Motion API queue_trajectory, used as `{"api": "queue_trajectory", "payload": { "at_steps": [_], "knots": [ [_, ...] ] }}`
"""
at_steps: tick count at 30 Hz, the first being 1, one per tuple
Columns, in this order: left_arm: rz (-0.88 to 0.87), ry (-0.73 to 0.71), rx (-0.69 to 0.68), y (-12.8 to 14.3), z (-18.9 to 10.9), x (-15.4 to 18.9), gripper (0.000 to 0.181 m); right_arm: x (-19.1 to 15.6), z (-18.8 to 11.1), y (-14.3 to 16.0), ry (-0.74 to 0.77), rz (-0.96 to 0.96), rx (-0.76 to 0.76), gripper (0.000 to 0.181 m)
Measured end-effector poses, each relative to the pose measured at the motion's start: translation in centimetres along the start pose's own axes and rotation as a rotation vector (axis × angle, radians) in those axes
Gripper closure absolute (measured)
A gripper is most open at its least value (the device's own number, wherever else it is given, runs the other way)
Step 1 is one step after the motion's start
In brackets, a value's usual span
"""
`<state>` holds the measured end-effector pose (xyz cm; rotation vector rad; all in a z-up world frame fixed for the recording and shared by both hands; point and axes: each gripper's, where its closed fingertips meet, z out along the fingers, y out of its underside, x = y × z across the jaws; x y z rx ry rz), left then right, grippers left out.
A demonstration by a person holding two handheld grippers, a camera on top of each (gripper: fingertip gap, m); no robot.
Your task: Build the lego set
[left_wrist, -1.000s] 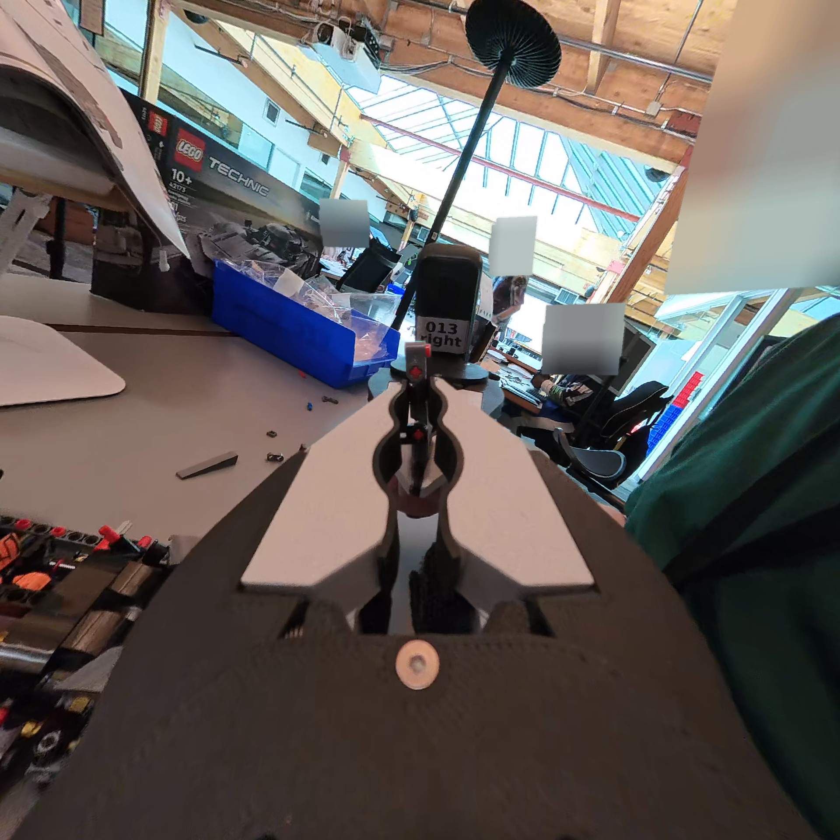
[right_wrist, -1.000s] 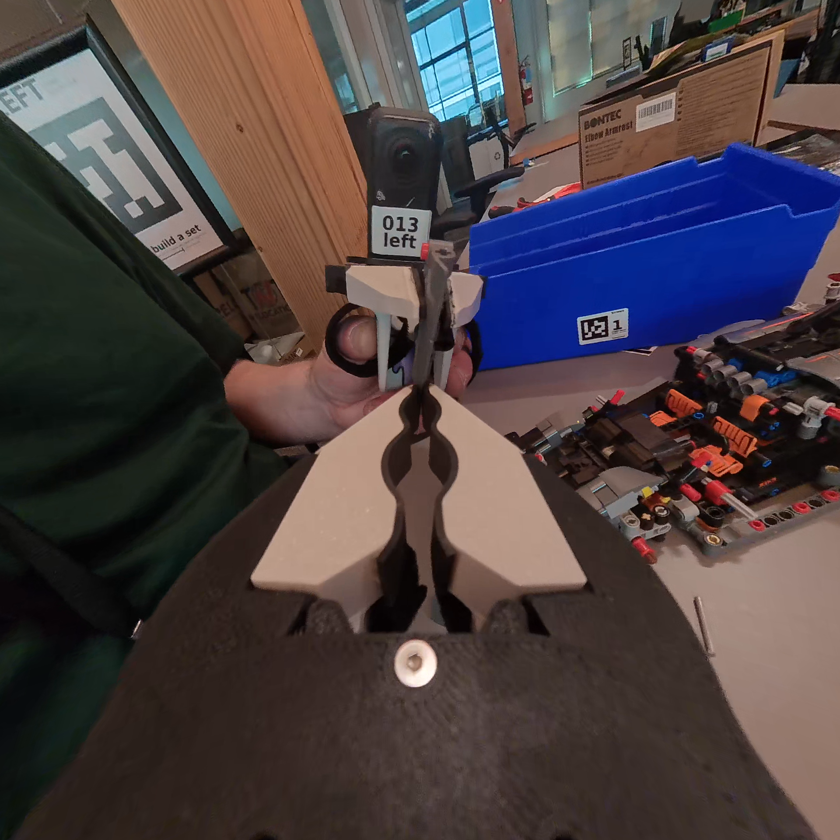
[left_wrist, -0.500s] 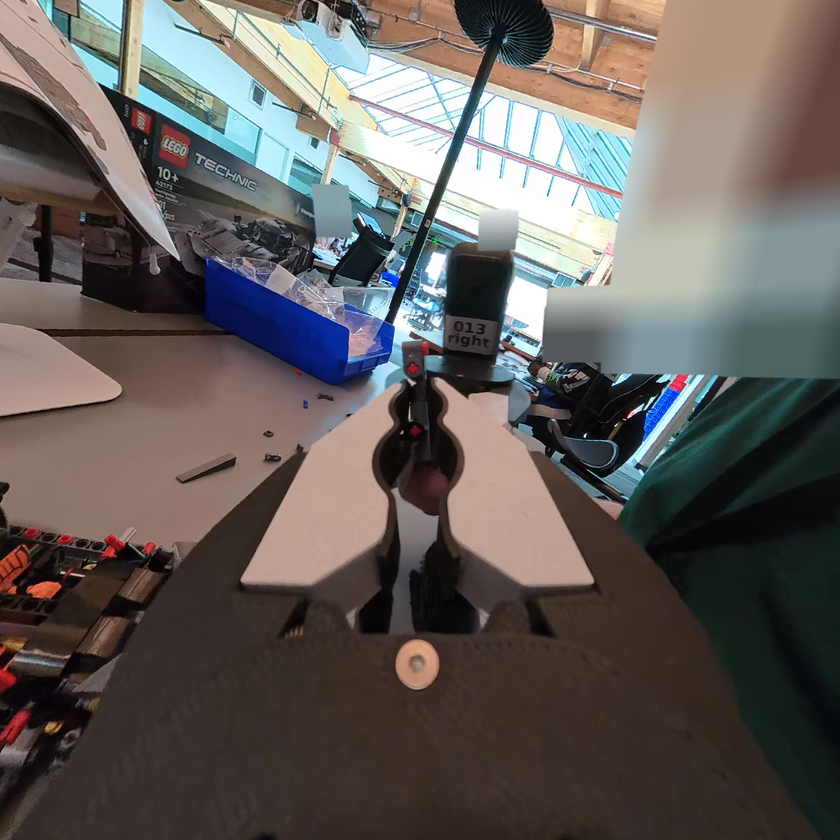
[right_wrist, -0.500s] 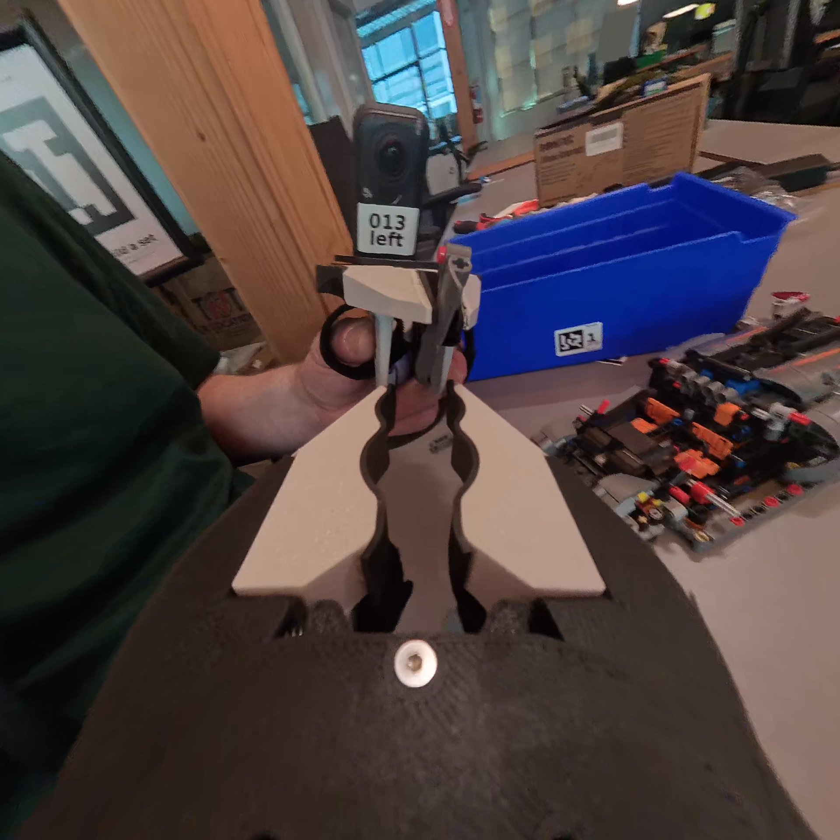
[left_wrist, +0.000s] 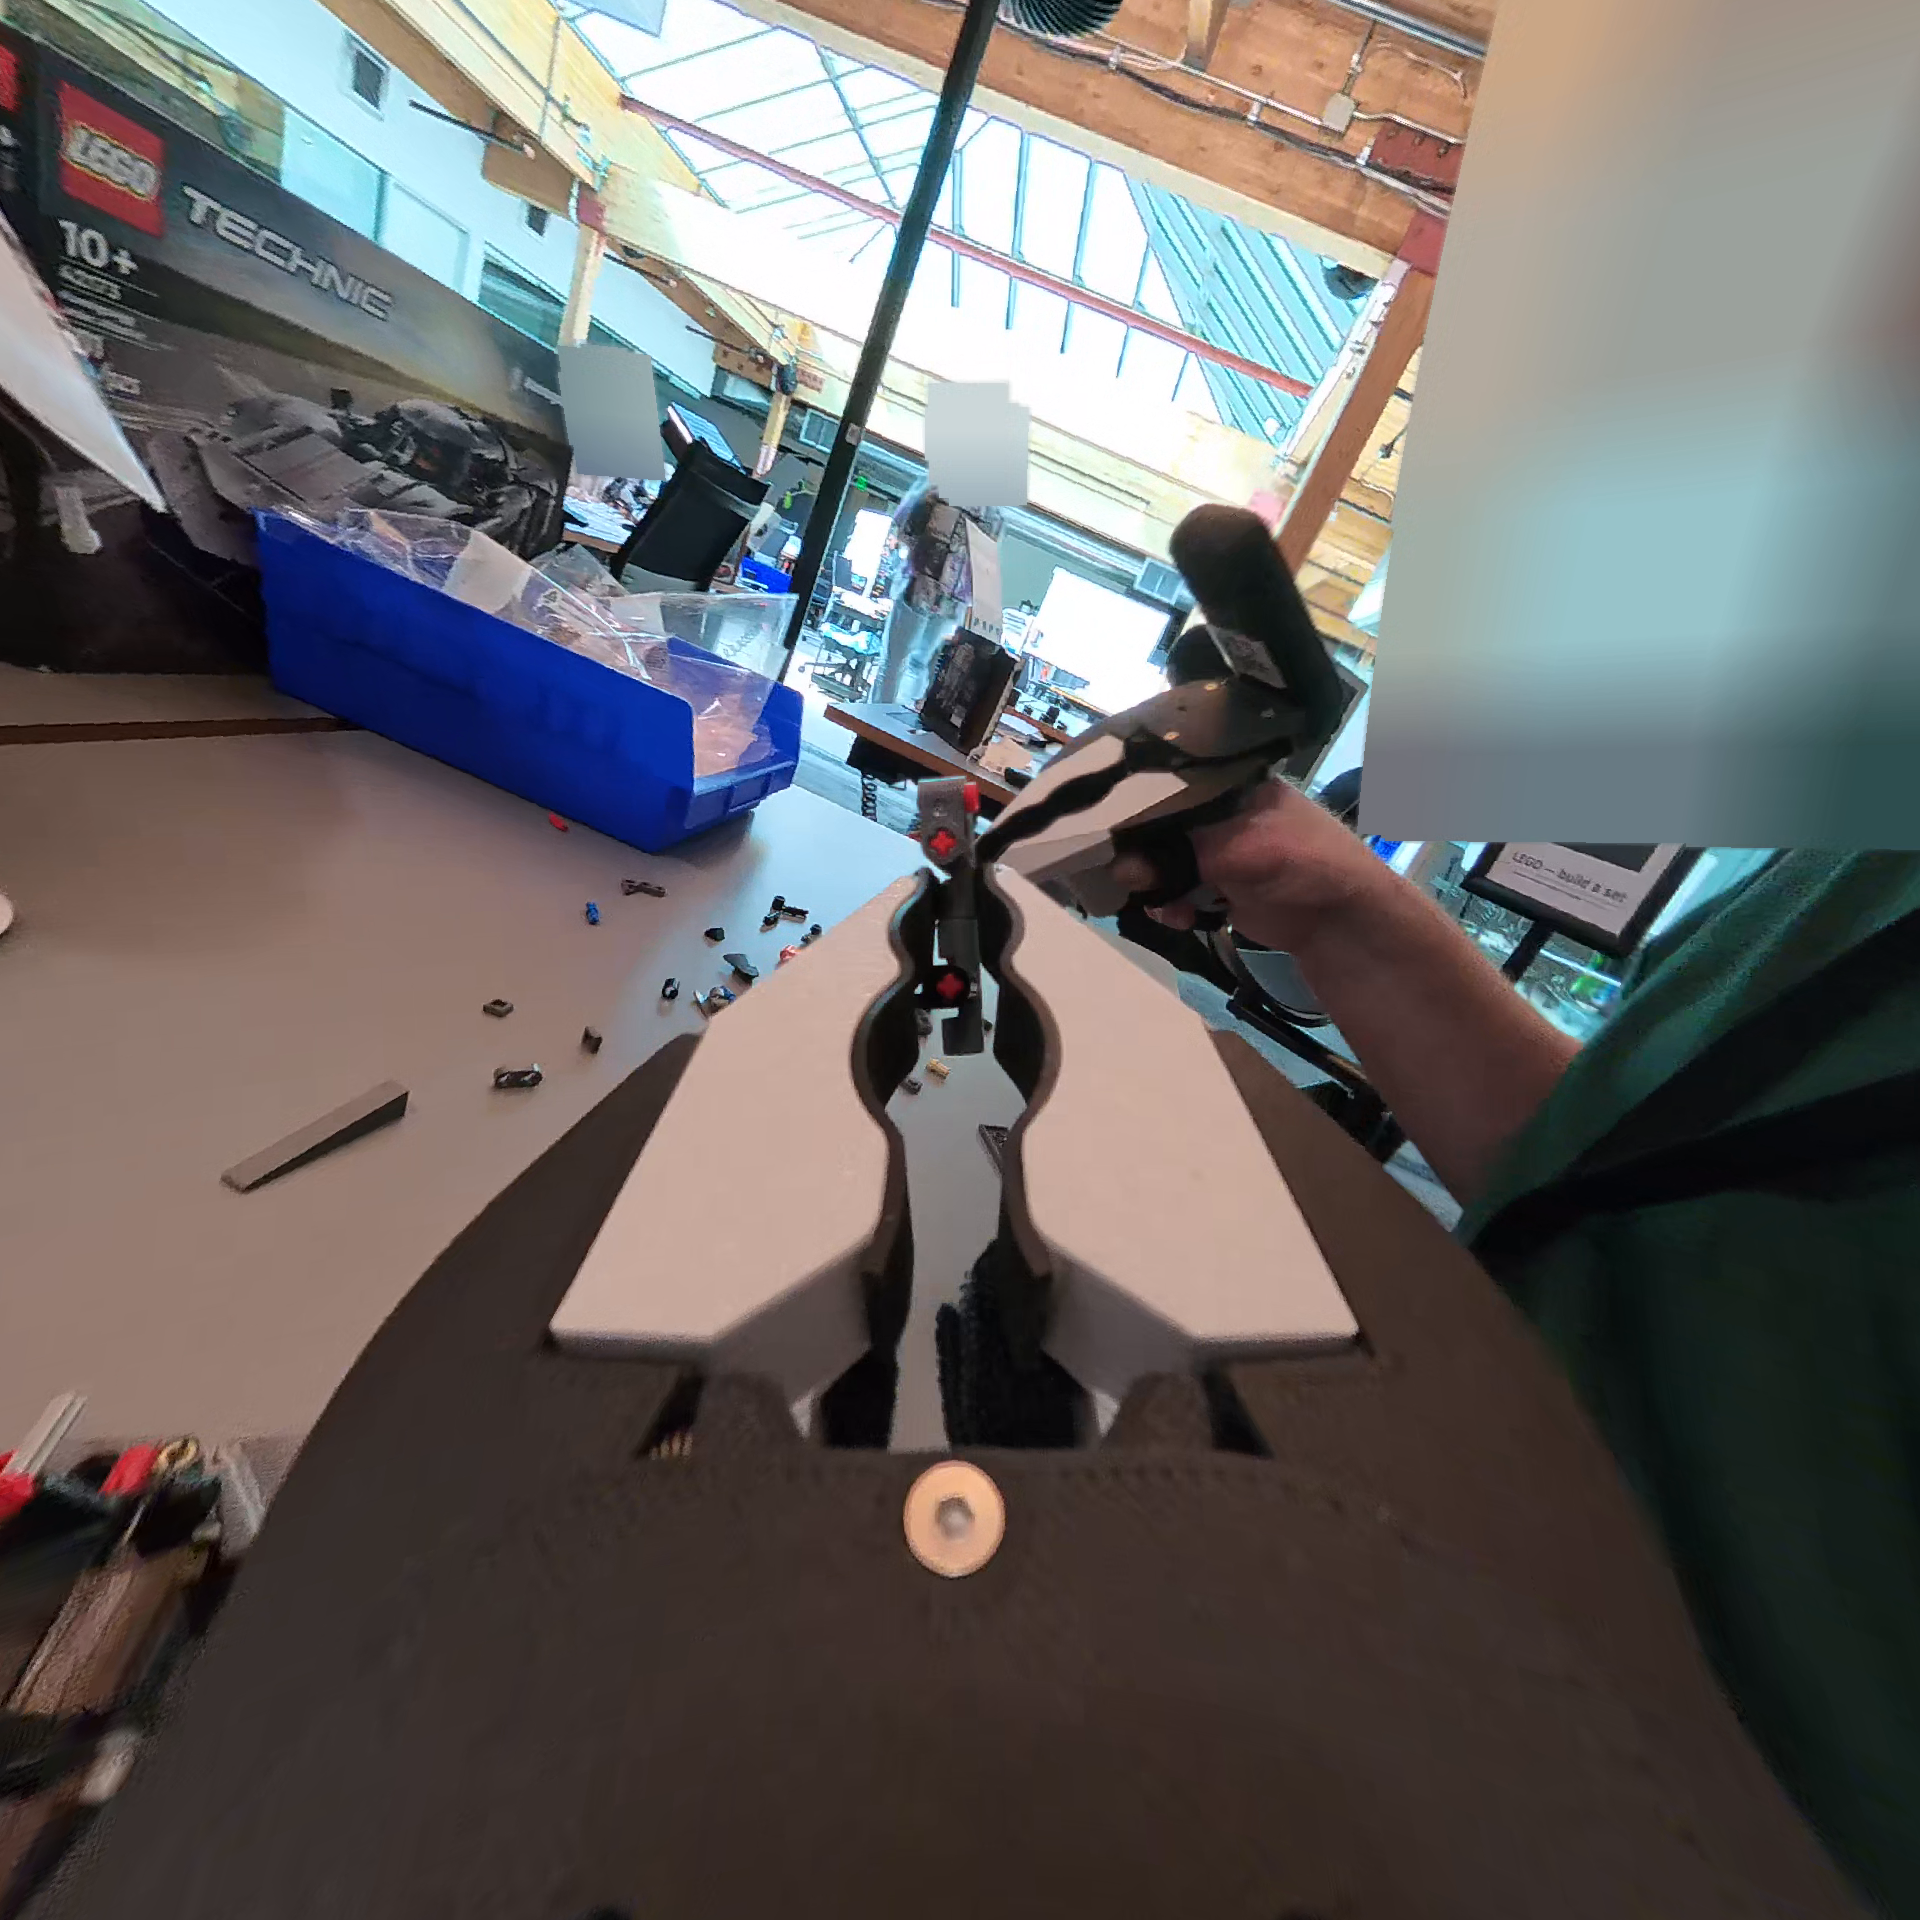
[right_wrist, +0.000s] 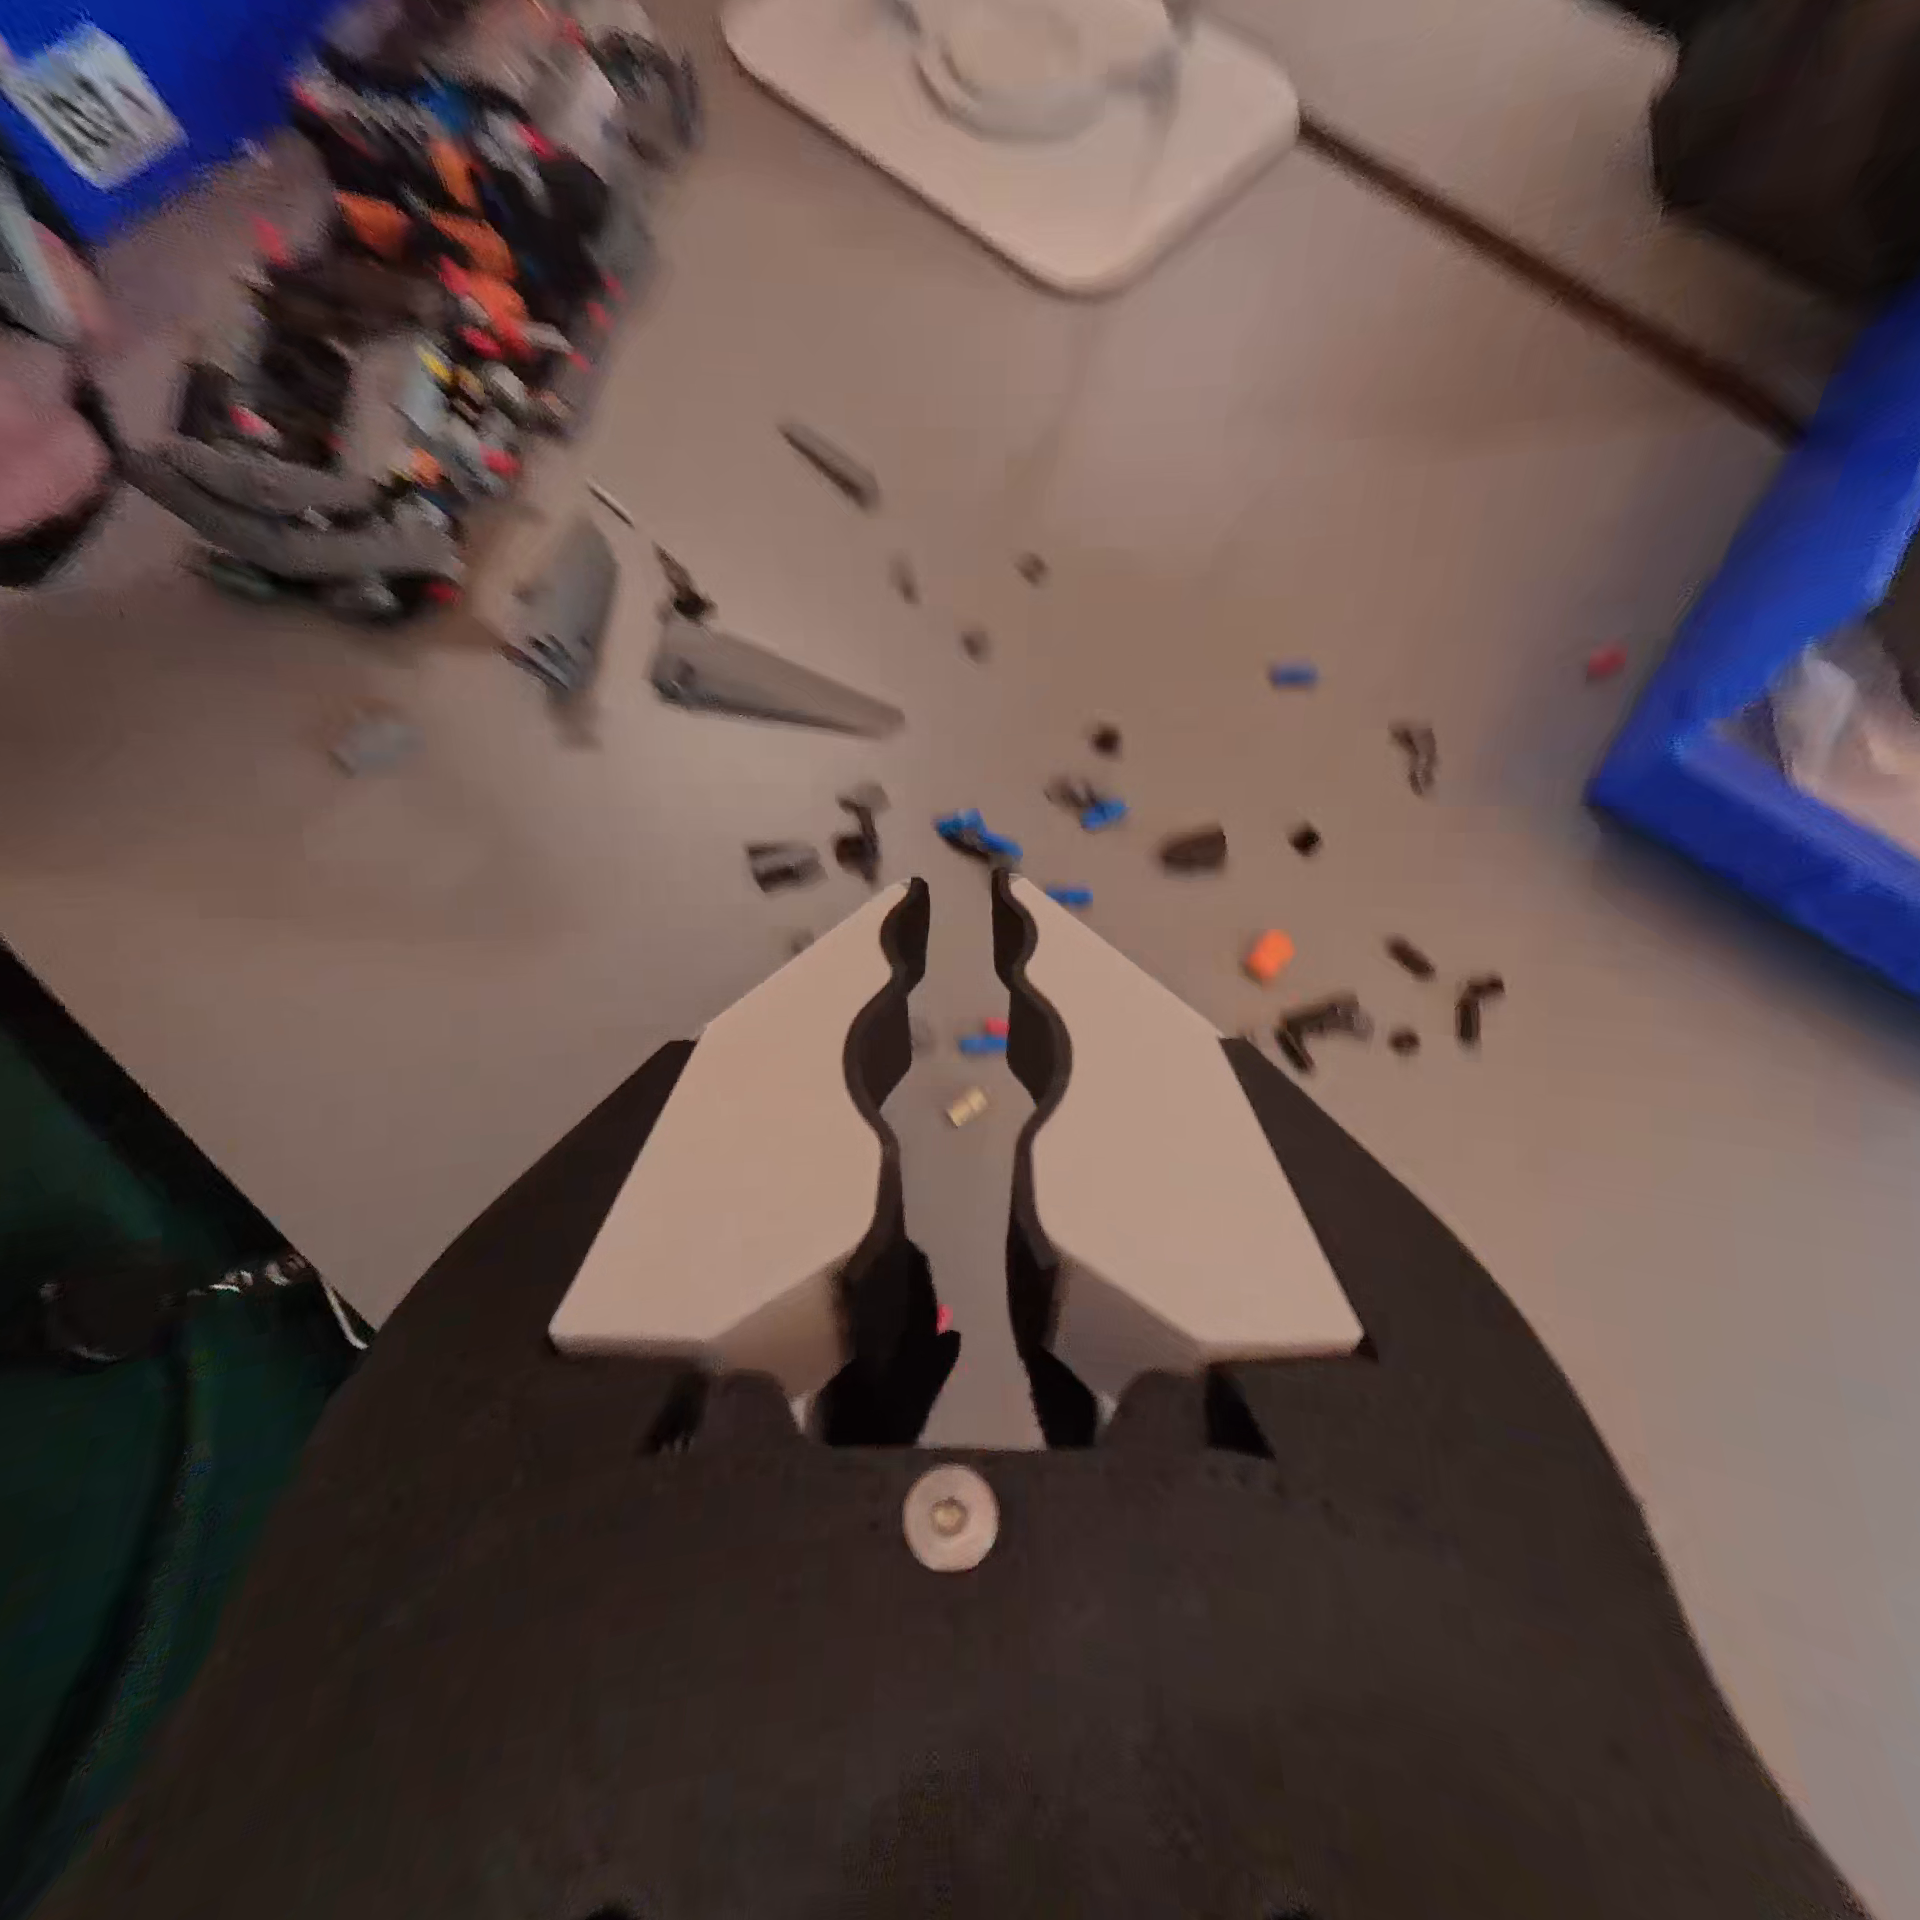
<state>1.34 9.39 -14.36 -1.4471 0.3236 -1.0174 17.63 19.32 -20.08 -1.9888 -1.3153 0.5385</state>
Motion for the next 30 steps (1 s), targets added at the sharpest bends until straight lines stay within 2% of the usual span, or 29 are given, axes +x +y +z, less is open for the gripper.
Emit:
{"api": "queue_trajectory", "payload": {
  "at_steps": [2, 7, 12, 16, 20, 24, 26, 30],
  "knots": [
    [0.004, 0.014, -0.023, 0.3, 0.9, -0.4, 0.176, 1.9, 1.0, 2.3, 0.074, 0.029, -0.085, 0.17],
    [0.02, 0.067, -0.052, 0.7, 2.7, -0.7, 0.177, 3.2, 4.4, 6.5, 0.149, 0.061, -0.257, 0.169],
    [0.022, 0.086, -0.07, 1.1, 3.4, -0.5, 0.177, 4.0, 5.6, 8.3, 0.161, 0.093, -0.312, 0.162],
    [0.02, 0.081, -0.057, 0.9, 3.4, -0.6, 0.177, 4.1, 6.7, 8.8, 0.12, 0.141, -0.303, 0.162],
    [0.001, 0.089, -0.051, 0.9, 3.4, -0.8, 0.177, 4.0, 7.2, 8.4, 0.088, 0.151, -0.27, 0.175],
    [0.012, 0.095, -0.067, 1.2, 3.6, -0.5, 0.176, 3.9, 7.2, 8.3, 0.059, 0.164, -0.261, 0.176],
    [0.016, 0.093, -0.066, 1.1, 3.6, -0.5, 0.177, 2.4, 6.9, 7.4, -0.014, 0.149, -0.232, 0.177],
    [0.004, 0.102, -0.054, 0.9, 3.6, -0.4, 0.176, -3.2, 6.5, 4.9, -0.179, -0.078, -0.194, 0.181]
  ]
}}
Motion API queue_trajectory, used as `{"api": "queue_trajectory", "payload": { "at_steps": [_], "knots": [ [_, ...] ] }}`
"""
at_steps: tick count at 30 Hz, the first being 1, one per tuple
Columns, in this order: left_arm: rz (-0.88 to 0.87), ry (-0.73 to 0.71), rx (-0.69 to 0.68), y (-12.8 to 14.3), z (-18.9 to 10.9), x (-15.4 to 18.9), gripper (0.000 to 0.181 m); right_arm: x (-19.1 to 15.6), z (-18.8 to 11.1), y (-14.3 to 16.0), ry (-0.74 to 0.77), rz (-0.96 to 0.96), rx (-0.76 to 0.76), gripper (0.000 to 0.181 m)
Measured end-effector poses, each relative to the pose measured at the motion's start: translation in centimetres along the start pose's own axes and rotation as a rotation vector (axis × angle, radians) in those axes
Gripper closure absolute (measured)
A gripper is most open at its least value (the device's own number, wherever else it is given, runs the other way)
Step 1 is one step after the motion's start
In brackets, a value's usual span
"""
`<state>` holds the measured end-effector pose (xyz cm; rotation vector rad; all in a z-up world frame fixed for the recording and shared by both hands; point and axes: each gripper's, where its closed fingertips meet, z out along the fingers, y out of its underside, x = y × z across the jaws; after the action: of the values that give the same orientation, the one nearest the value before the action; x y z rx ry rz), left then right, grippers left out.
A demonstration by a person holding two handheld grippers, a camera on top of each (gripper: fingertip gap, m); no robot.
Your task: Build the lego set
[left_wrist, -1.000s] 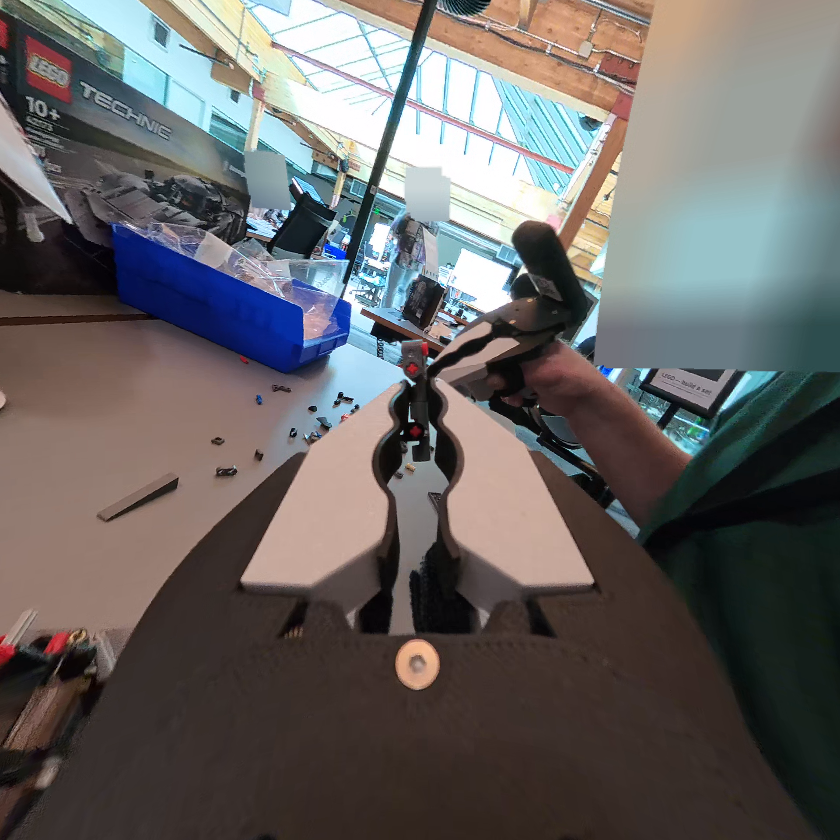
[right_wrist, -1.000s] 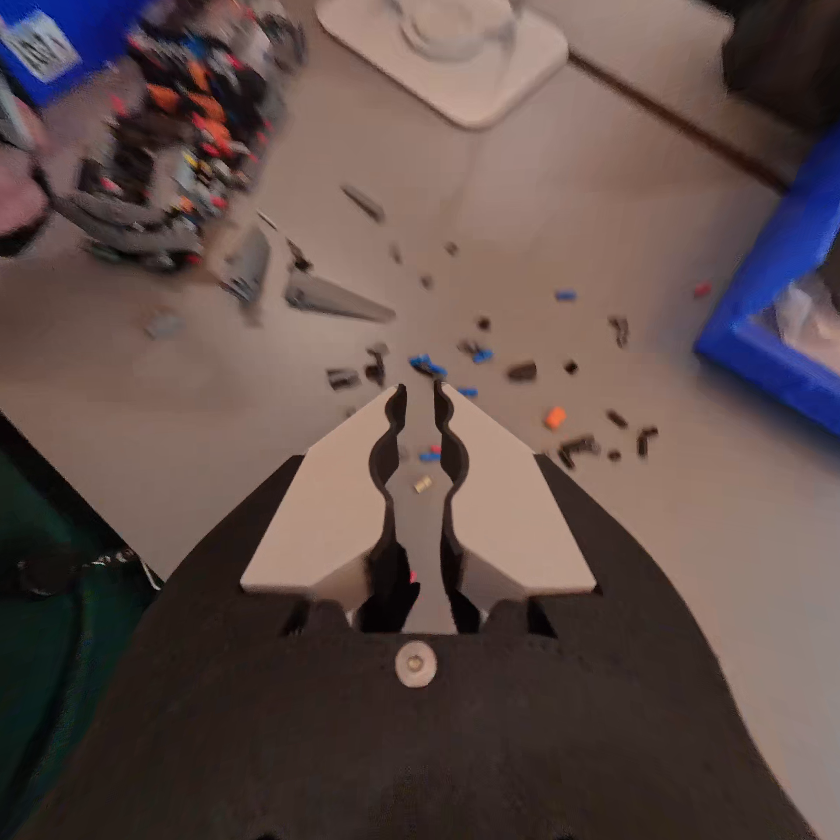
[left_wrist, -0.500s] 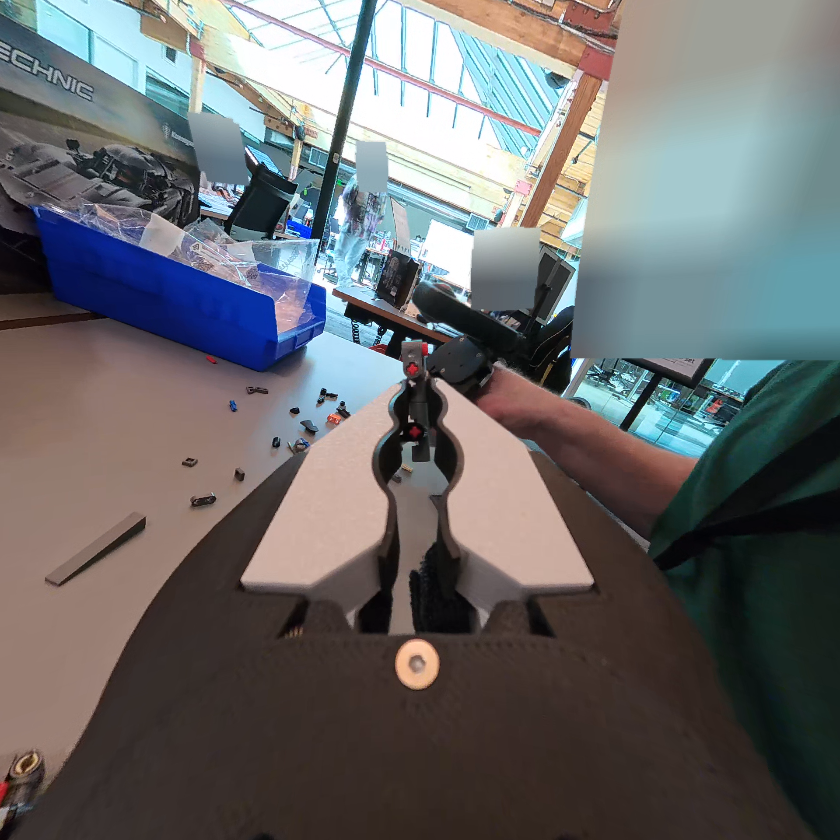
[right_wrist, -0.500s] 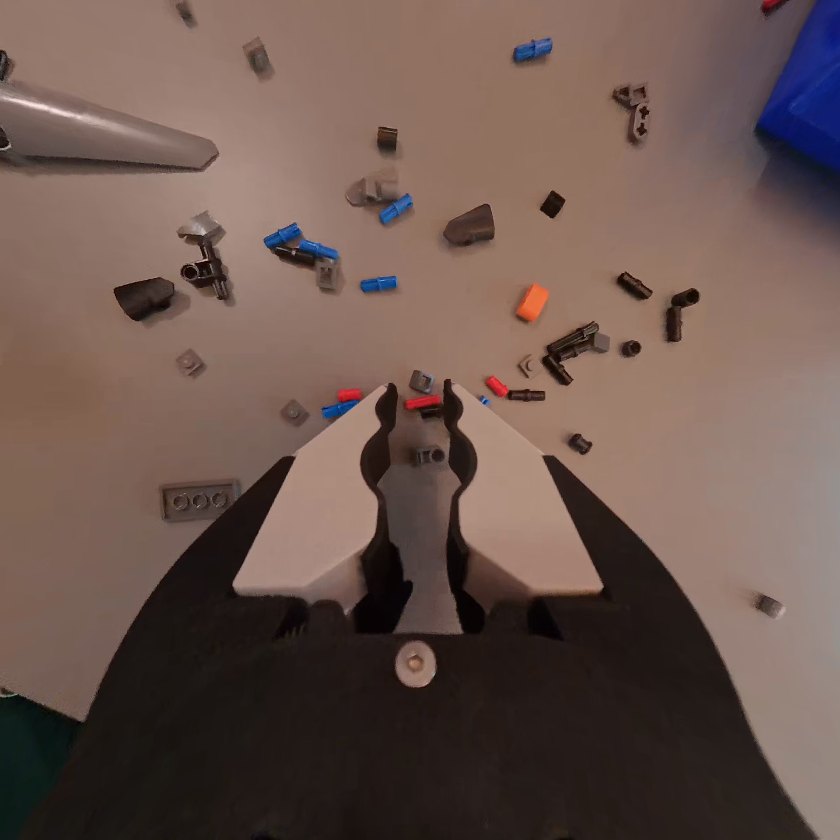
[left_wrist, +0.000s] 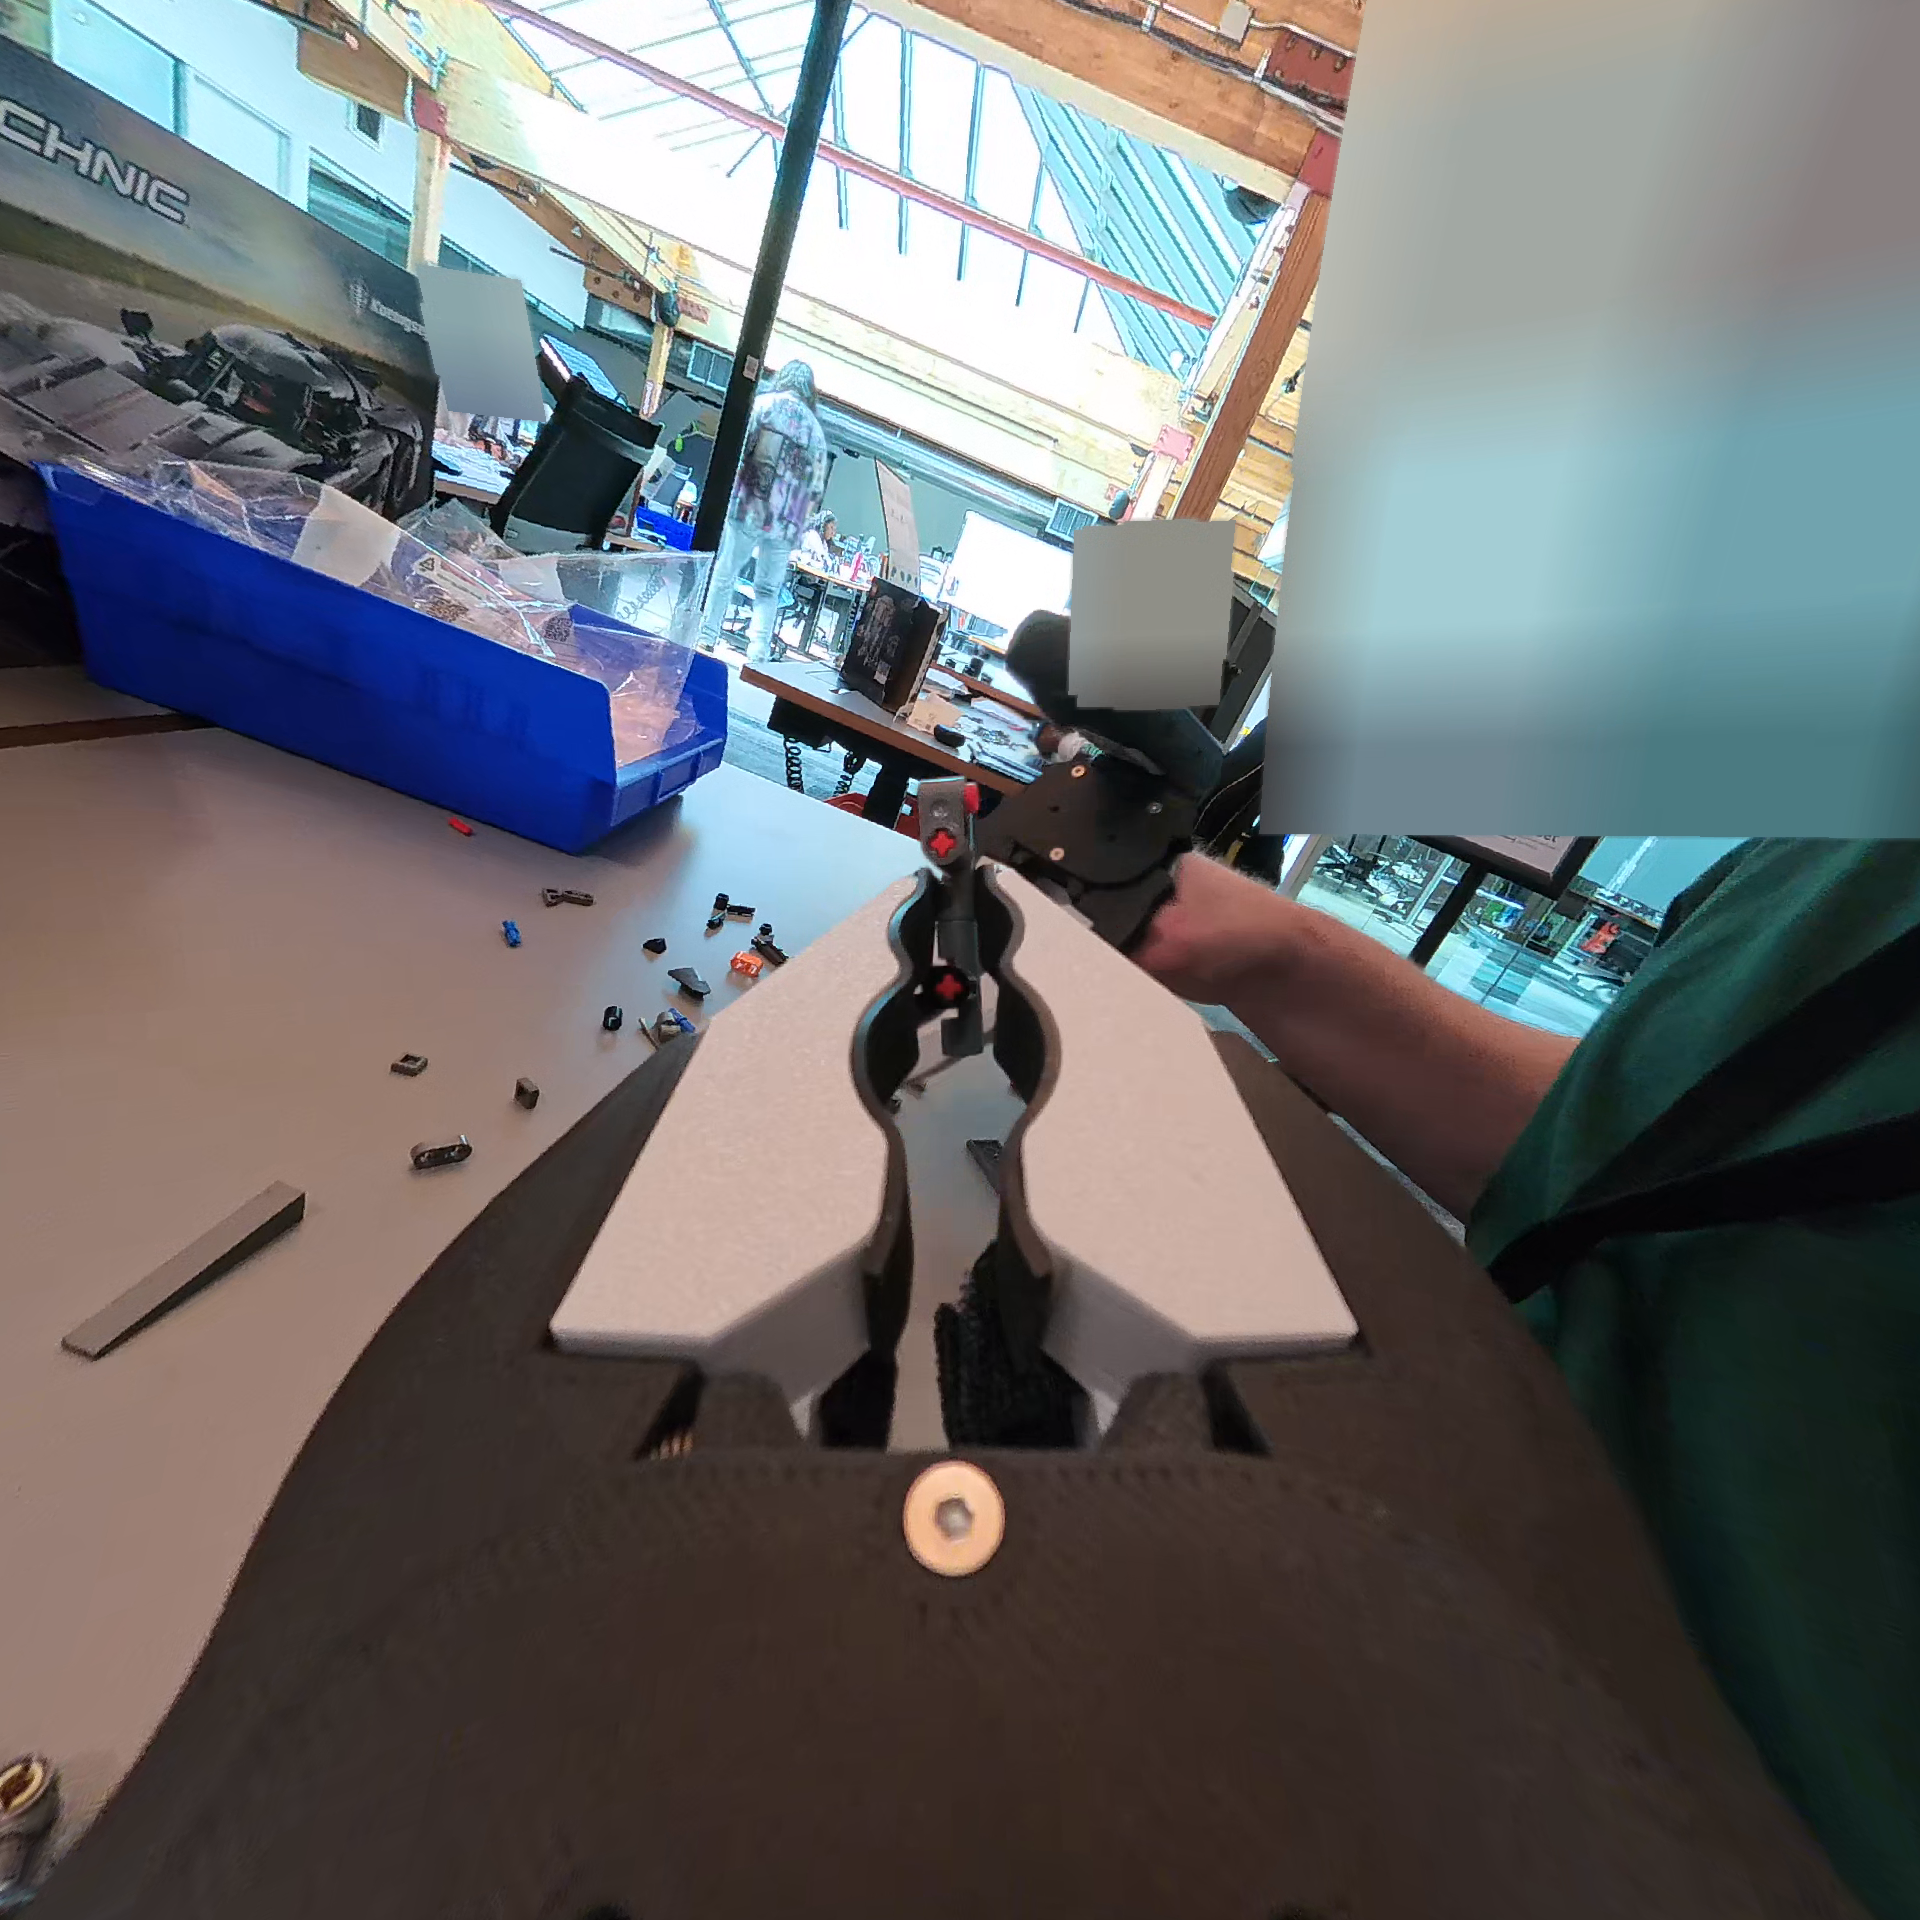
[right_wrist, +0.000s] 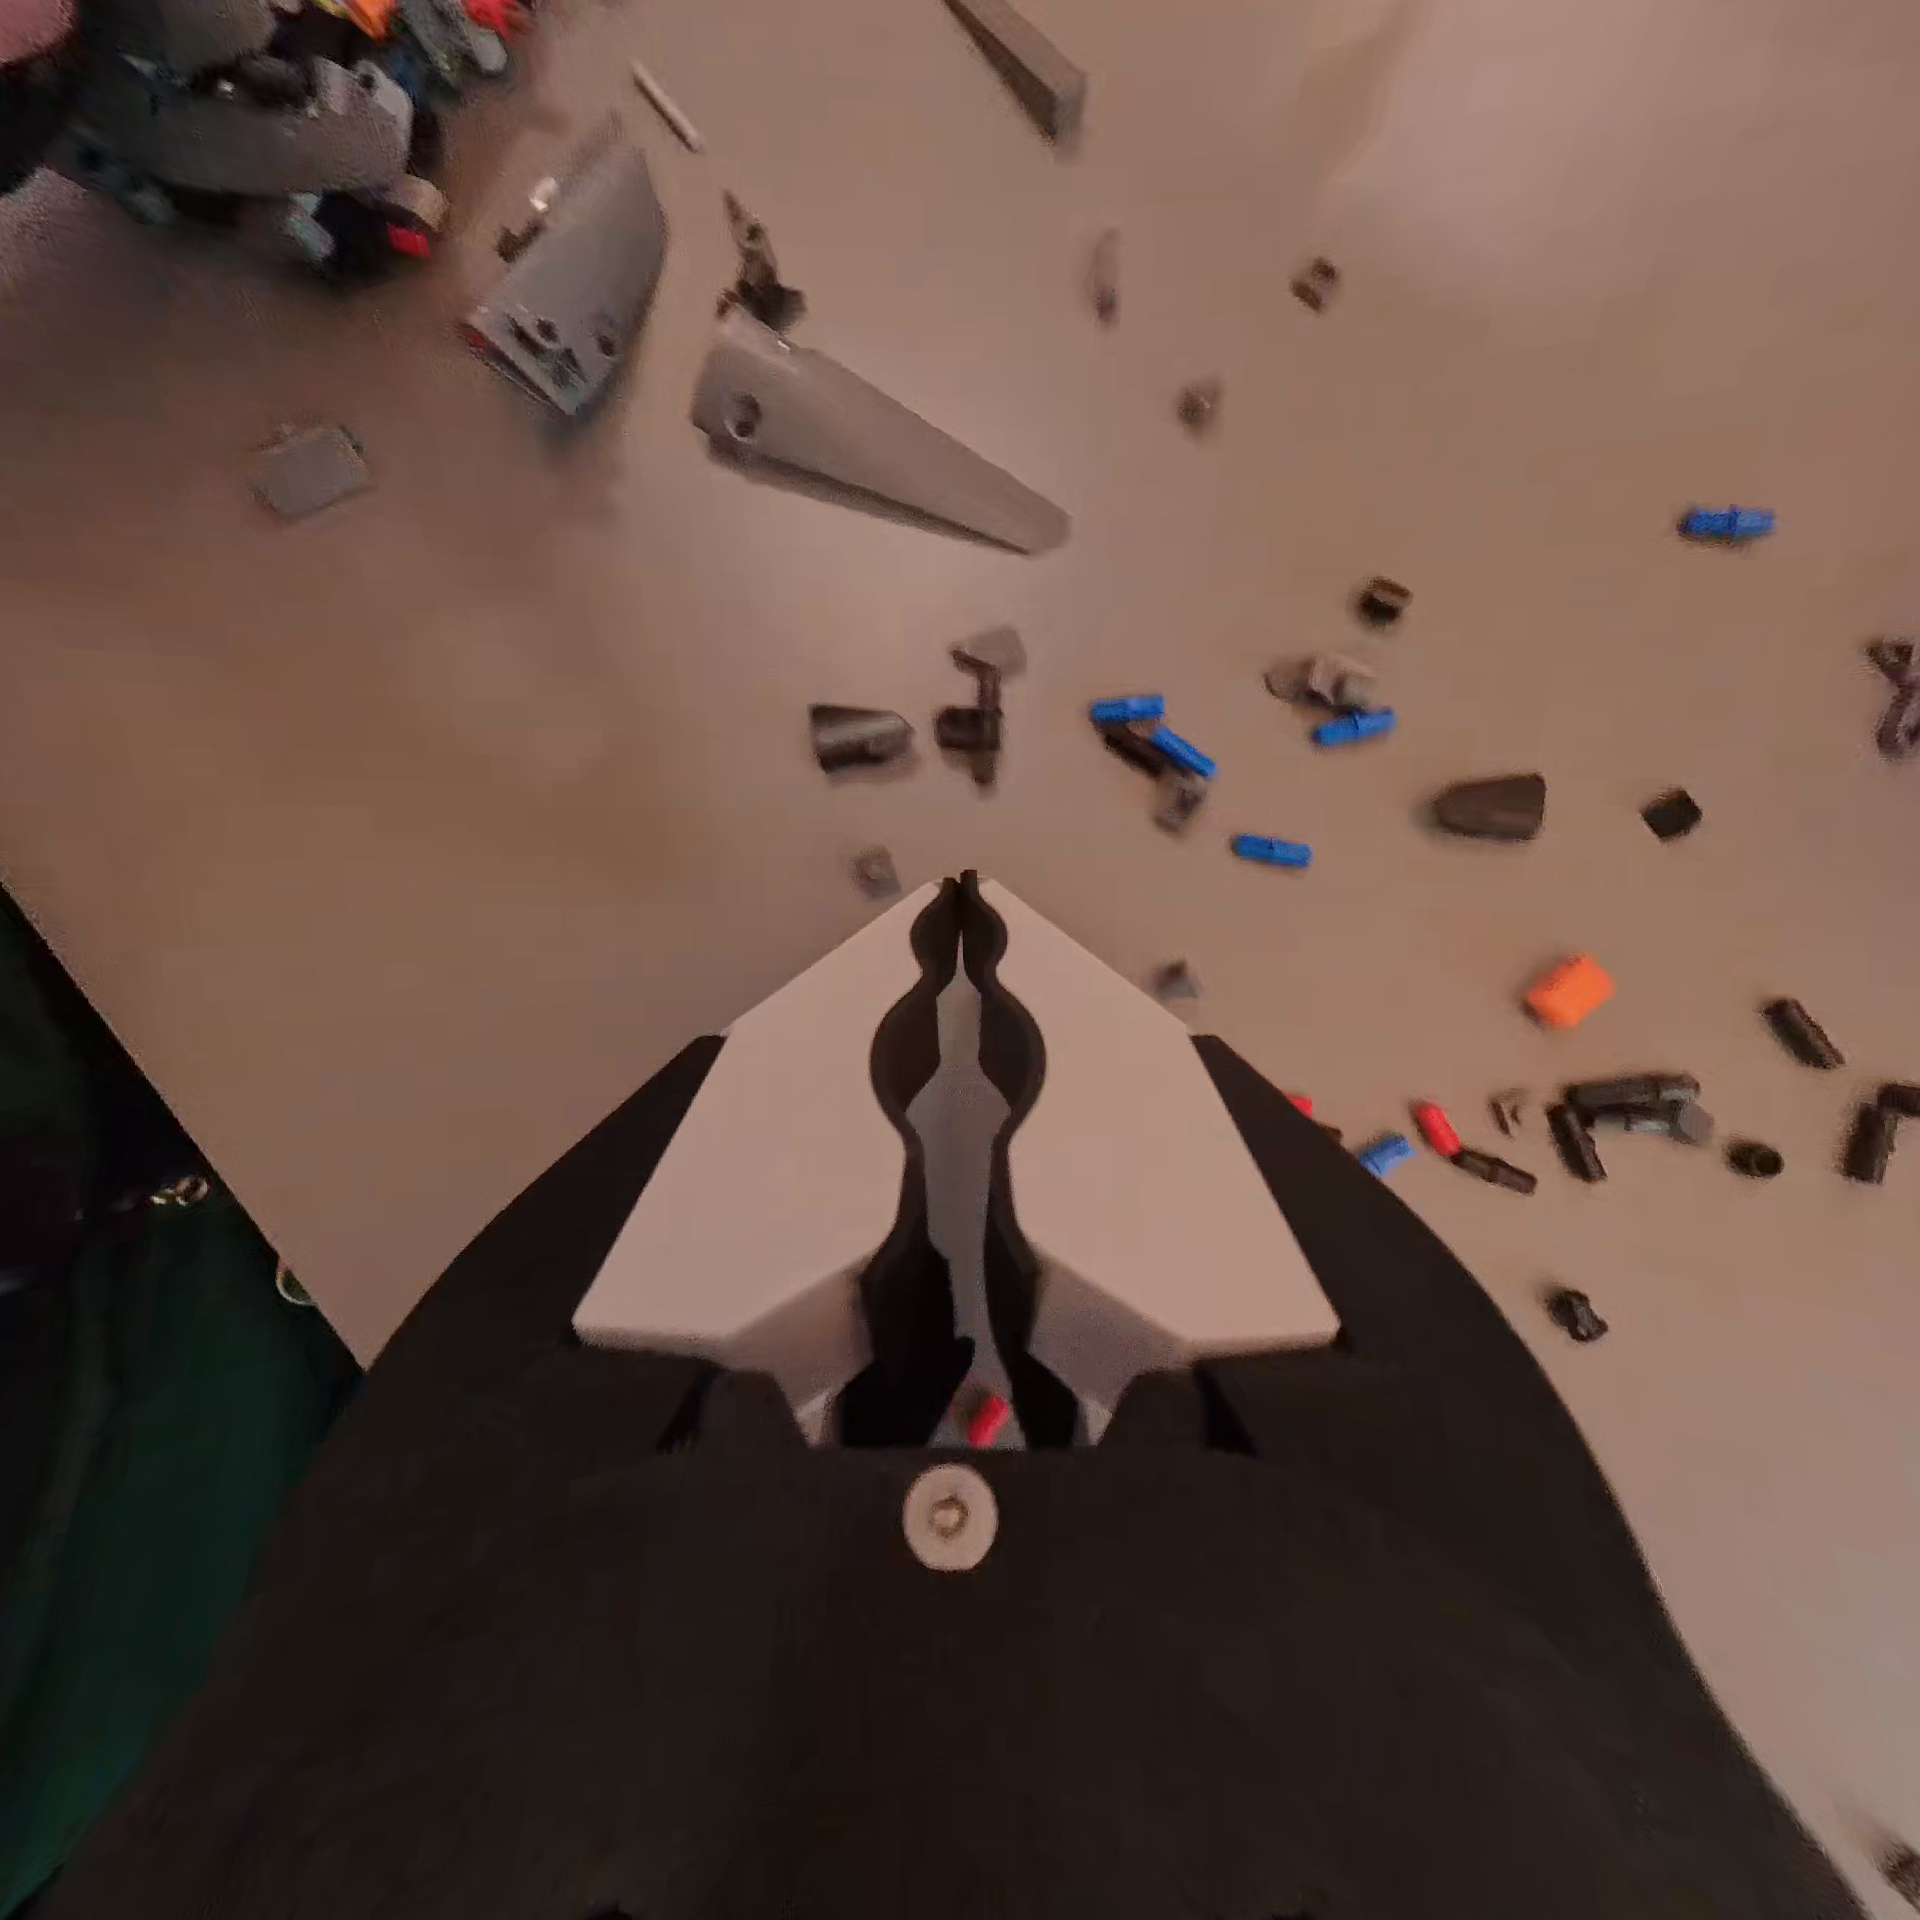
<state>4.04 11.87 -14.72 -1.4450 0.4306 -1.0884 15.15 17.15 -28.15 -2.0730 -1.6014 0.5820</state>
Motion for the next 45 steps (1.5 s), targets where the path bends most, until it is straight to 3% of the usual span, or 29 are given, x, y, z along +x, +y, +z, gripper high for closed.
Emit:
{"api": "queue_trajectory", "payload": {
  "at_steps": [6, 11, 15, 19, 21, 32, 38, 45],
  "knots": [
    [0.021, -0.009, -0.006, 0.1, -0.1, 0.1, 0.177, -2.6, 0.1, -0.6, 0.007, -0.022, 0.009, 0.181],
    [0.006, 0.021, -0.003, 0.0, 0.2, 0.8, 0.177, 1.4, -1.8, 0.9, 0.175, 0.072, 0.015, 0.165],
    [0.033, 0.012, -0.026, 0.4, 0.5, 0.9, 0.177, 4.2, -0.6, 2.0, 0.237, 0.131, -0.032, 0.161],
    [0.014, 0.014, -0.008, 0.1, 0.3, 0.7, 0.177, 5.1, 1.0, 2.4, 0.211, 0.174, -0.02, 0.16],
    [0.006, 0.017, -0.012, 0.3, 0.4, 0.7, 0.177, 5.1, 1.4, 2.2, 0.187, 0.188, -0.011, 0.17],
    [-0.022, 0.008, -0.124, 2.6, 1.8, 0.6, 0.177, 3.1, 1.2, 1.6, 0.093, 0.173, 0.039, 0.176],
    [-0.179, -0.068, -0.302, 6.7, 3.3, 1.1, 0.177, -0.8, -0.5, 0.2, 0.036, 0.101, 0.093, 0.176],
    [-0.342, -0.163, -0.58, 15.2, 3.7, 1.8, 0.176, -3.9, -1.0, 0.8, -0.022, 0.083, 0.128, 0.176]
  ]
}}
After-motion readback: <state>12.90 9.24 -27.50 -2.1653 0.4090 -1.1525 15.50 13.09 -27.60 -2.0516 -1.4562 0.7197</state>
